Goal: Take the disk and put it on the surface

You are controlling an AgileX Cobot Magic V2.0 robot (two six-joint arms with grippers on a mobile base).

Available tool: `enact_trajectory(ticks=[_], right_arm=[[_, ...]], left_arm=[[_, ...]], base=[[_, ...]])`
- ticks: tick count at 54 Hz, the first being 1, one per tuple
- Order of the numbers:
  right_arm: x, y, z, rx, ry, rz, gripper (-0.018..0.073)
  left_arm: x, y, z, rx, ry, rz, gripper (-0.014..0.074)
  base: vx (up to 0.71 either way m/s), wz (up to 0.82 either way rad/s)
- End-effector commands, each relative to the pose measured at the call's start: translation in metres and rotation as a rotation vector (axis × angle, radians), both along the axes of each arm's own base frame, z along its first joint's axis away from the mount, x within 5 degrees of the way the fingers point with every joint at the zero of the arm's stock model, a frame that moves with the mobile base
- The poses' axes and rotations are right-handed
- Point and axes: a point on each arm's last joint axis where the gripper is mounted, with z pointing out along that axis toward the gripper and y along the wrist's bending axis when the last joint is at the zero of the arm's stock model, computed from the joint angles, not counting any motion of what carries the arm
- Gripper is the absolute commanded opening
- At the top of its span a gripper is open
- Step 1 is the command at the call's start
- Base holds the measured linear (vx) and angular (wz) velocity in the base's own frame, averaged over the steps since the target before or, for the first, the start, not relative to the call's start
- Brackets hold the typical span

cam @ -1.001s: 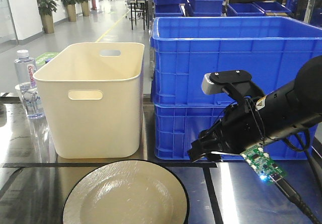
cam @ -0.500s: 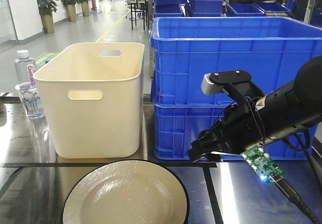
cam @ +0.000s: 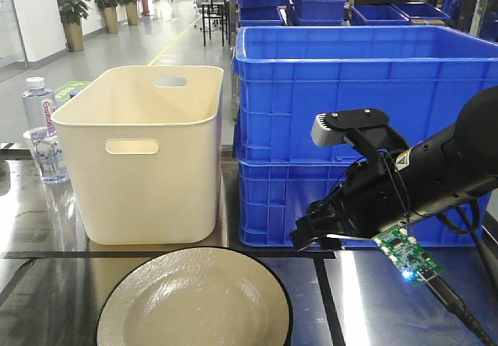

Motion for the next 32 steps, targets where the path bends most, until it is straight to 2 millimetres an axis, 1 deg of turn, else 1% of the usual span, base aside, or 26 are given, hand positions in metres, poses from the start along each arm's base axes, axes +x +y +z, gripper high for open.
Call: enact_trajectory(ticks=[1, 5, 9, 16, 17, 18, 19, 20, 21, 22, 23, 24, 25, 26, 30, 31, 32], right_arm=[[-0.004, -0.004, 0.026, 0.043, -0.113, -0.017, 0.048], [-0.008, -0.007, 0.026, 0.026, -0.124, -0.018, 0.0431], [-0.018, -0.011, 0.025, 0.028, -0.14, -0.024, 0.0363], [-0.045, -0.026, 0.015, 0.039, -0.198, -0.057, 0.0204], [-0.05, -0.031, 0.013, 0.039, -0.212, -0.068, 0.0174], [-0.055, -0.035, 0.015, 0.045, -0.24, -0.078, 0.0144], [-0.059, -0.038, 0.01, 0.04, -0.24, -0.086, 0.0123], [-0.066, -0.042, 0.012, 0.05, -0.266, -0.097, 0.0092], [-0.07, -0.046, 0.007, 0.049, -0.268, -0.106, 0.0071], [-0.077, -0.05, 0.01, 0.06, -0.293, -0.119, 0.0041], [-0.081, -0.054, 0.005, 0.059, -0.294, -0.127, 0.0021], [-0.088, -0.059, 0.007, 0.066, -0.321, -0.142, -0.0008], [-0.093, -0.062, 0.003, 0.065, -0.321, -0.152, -0.0015], [-0.1, -0.068, 0.005, 0.069, -0.346, -0.168, -0.0015], [-0.122, -0.088, -0.003, 0.041, -0.396, -0.226, -0.0013], [-0.126, -0.091, -0.008, 0.031, -0.397, -0.239, -0.0013], [-0.132, -0.097, -0.008, 0.026, -0.42, -0.261, -0.0013]], left_arm=[[-0.001, 0.0, 0.014, -0.004, -0.105, -0.002, -0.0009], [-0.001, 0.0, 0.014, -0.005, -0.105, -0.002, -0.0009], [-0.001, 0.0, 0.014, -0.005, -0.105, -0.002, -0.0009], [-0.001, 0.0, 0.014, -0.005, -0.105, -0.002, -0.0009], [-0.001, 0.0, 0.014, -0.005, -0.105, -0.001, -0.0009], [-0.001, 0.0, 0.014, -0.005, -0.105, -0.001, -0.0009], [-0.001, 0.0, 0.014, -0.005, -0.105, -0.001, -0.0009], [-0.001, 0.0, 0.014, -0.005, -0.105, -0.001, -0.0009], [-0.001, 0.0, 0.014, -0.005, -0.105, -0.001, -0.0009], [-0.001, 0.0, 0.014, -0.005, -0.105, -0.001, -0.0009], [-0.001, 0.0, 0.014, -0.005, -0.105, -0.001, -0.0009], [-0.001, 0.0, 0.014, -0.005, -0.105, -0.001, -0.0009], [-0.001, 0.0, 0.014, -0.004, -0.105, -0.001, -0.0009], [-0.001, 0.0, 0.014, -0.004, -0.105, -0.001, -0.0009], [-0.001, 0.0, 0.014, -0.004, -0.105, -0.001, -0.0009], [-0.001, 0.0, 0.014, -0.004, -0.105, -0.001, -0.0009], [-0.001, 0.0, 0.014, -0.004, -0.105, -0.001, -0.0009]], base=[[0.0, 0.0], [0.0, 0.0], [0.0, 0.0], [0.0, 0.0], [0.0, 0.0], [0.0, 0.0], [0.0, 0.0], [0.0, 0.0], [0.0, 0.0], [0.0, 0.0], [0.0, 0.0], [0.0, 0.0], [0.0, 0.0], [0.0, 0.0], [0.0, 0.0], [0.0, 0.0], [0.0, 0.0]])
